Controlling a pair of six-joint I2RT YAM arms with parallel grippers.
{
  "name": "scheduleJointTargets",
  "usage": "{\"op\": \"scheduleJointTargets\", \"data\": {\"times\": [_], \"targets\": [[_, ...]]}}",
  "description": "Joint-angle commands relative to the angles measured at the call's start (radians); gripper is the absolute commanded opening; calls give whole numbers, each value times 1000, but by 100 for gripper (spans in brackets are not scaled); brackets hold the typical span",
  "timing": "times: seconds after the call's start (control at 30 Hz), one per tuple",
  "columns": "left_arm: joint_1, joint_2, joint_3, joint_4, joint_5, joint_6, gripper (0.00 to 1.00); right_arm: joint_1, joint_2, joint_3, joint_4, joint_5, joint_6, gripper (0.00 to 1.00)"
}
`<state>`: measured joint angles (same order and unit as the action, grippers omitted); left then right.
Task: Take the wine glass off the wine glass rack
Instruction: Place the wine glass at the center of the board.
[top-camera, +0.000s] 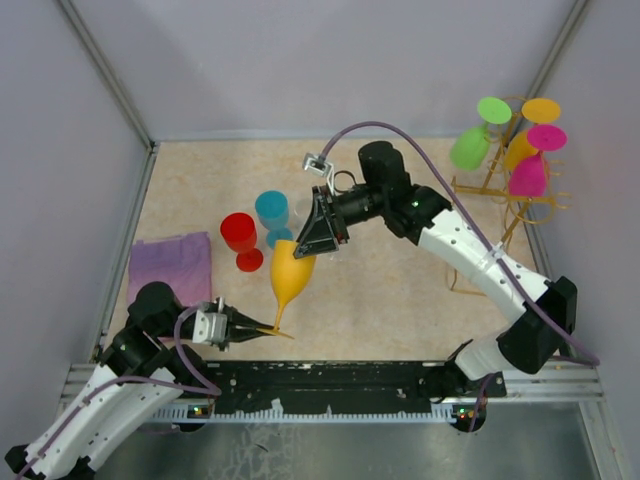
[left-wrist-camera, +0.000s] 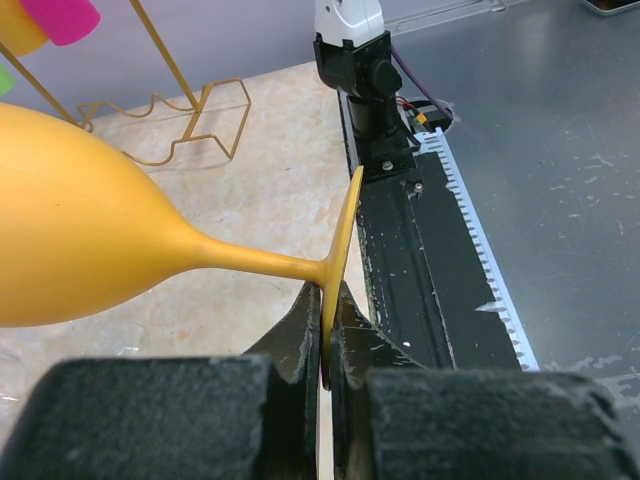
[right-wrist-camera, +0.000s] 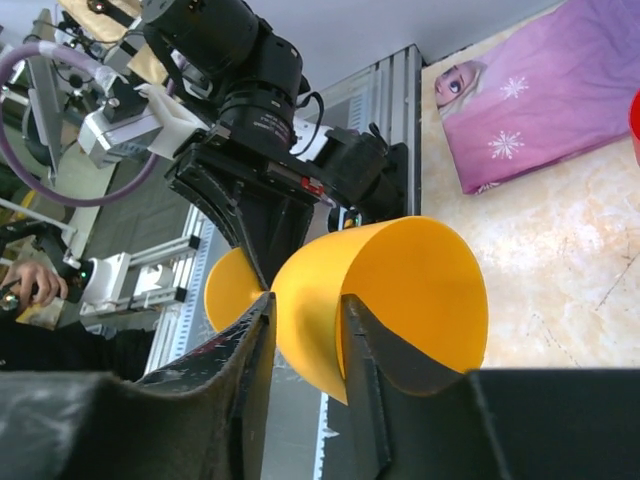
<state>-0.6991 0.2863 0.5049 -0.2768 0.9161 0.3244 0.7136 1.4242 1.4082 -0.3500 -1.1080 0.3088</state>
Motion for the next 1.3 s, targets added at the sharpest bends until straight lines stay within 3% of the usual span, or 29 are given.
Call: {"op": "scheduleJointTargets", "data": {"times": [0.0,0.33,0.57,0.83,1.0,1.1,1.27], "targets": [[3,-6,20,-7,-79,24,0,22,5,60,-39,-46,-21,30],[3,2,11,14,-85,9,2,39,-1,94,-113,24,-67,0],[3,-2,4,13,-89,0,10,44,-31,98,-131,87,-85,0],[3,-11,3,14,-102,-5,27,52,-50,98,-139,141,-88,0],[3,-19,0,28,-104,-20,48,64,-50,107,-162,189,-100,0],[3,-27,-2,39,-114,-30,55,77,-51,122,-193,243,-120,0],[3,-50,-10,56,-180,-63,80,88,-59,145,-219,345,-132,0]]}}
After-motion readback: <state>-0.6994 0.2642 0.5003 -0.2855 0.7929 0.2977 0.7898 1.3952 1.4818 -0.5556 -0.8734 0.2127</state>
